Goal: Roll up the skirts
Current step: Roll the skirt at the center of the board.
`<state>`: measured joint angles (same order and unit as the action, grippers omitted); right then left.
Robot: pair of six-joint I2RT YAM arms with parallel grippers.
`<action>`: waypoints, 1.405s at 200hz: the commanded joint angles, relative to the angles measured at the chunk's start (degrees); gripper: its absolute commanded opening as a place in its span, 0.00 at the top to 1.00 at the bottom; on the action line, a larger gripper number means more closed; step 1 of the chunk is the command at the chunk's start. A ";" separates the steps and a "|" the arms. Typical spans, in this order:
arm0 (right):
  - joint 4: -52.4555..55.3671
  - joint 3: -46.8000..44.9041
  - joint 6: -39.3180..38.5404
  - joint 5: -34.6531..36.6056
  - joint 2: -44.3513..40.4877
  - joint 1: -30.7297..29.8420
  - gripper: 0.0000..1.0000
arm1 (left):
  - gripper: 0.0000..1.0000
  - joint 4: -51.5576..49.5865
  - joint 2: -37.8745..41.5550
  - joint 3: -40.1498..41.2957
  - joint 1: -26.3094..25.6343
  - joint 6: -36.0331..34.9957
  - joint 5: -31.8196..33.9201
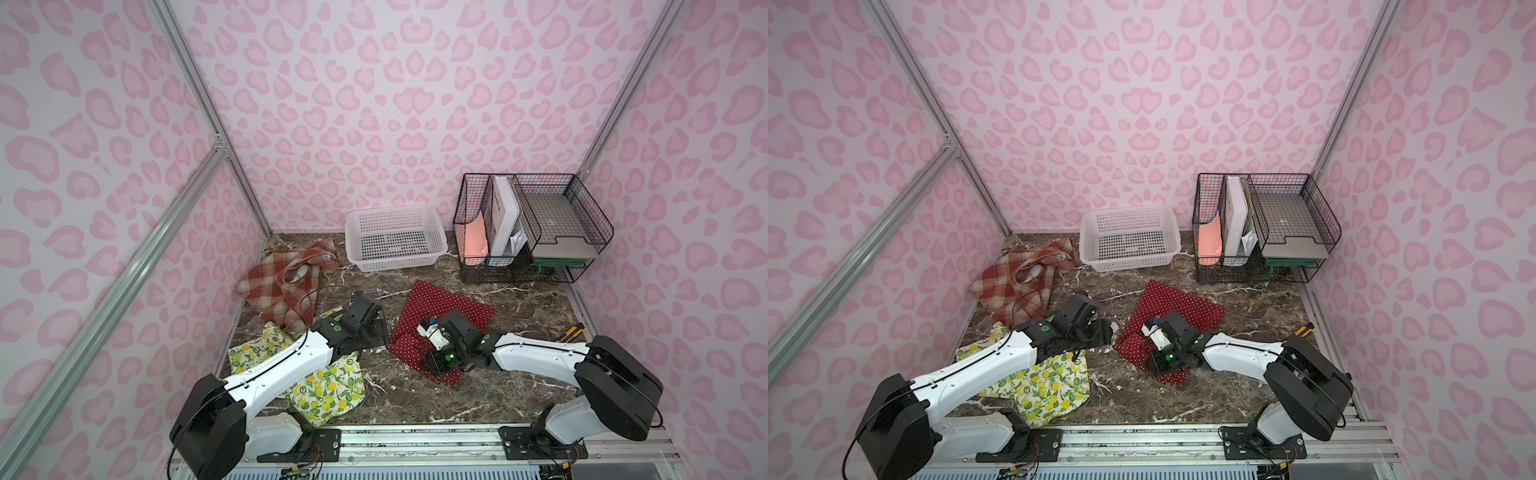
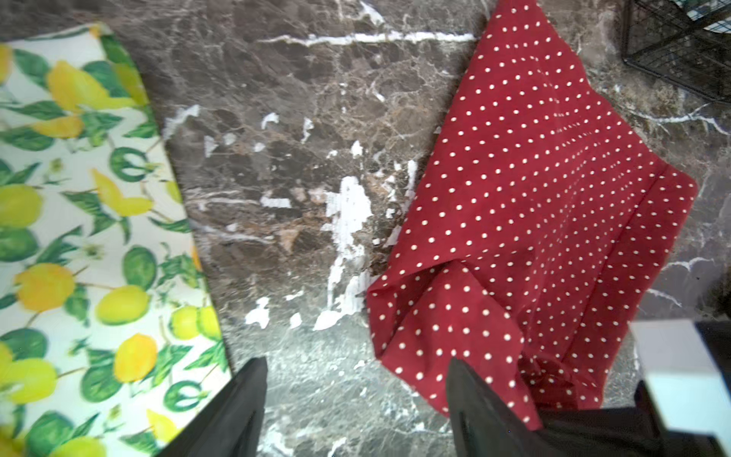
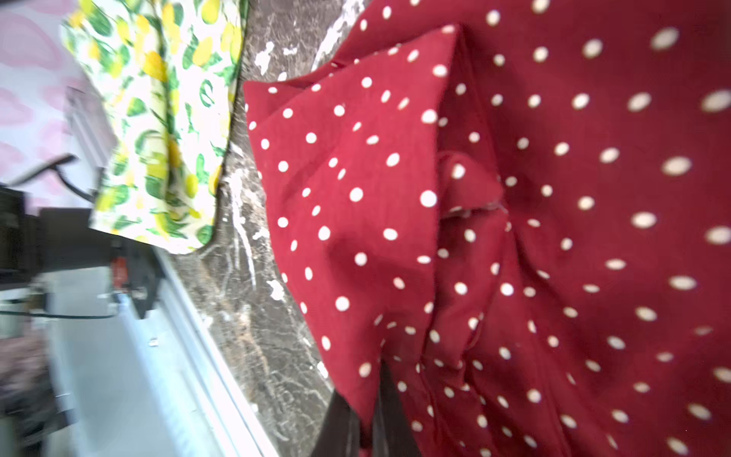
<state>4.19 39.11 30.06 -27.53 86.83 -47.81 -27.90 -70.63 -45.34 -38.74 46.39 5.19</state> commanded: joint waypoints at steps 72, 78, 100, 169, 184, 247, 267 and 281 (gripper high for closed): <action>-14.43 -0.86 1.88 -20.36 14.10 12.33 1.00 | 0.27 9.64 2.56 8.00 -6.69 5.15 -1.76; -14.15 -0.88 1.63 -19.86 15.19 12.73 1.00 | 0.26 10.98 2.29 8.24 -6.91 6.01 -1.30; -15.47 -2.06 1.13 -20.41 17.72 13.17 1.00 | 0.24 17.27 -1.30 9.00 -7.63 7.20 -0.63; -15.96 -4.21 0.34 -18.89 17.32 12.96 1.00 | 0.23 34.96 -10.01 11.64 -8.29 11.43 1.34; -16.42 -4.39 0.39 -18.90 17.74 12.94 1.00 | 0.23 37.20 -11.78 11.74 -8.40 11.97 1.06; -16.60 -4.30 0.36 -17.92 18.07 12.96 1.00 | 0.26 45.24 -20.19 12.28 -10.01 14.90 -2.03; -16.21 -4.48 0.42 -17.20 17.22 12.85 1.00 | 0.44 46.16 -22.56 11.44 -10.30 14.29 -2.33; -15.36 -4.86 0.41 -16.15 15.56 12.85 0.95 | 0.74 43.47 -23.22 10.22 -10.30 13.78 -1.62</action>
<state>-17.96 35.05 31.27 -53.60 103.50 -34.81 20.40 -92.36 -34.04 -48.88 60.25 5.15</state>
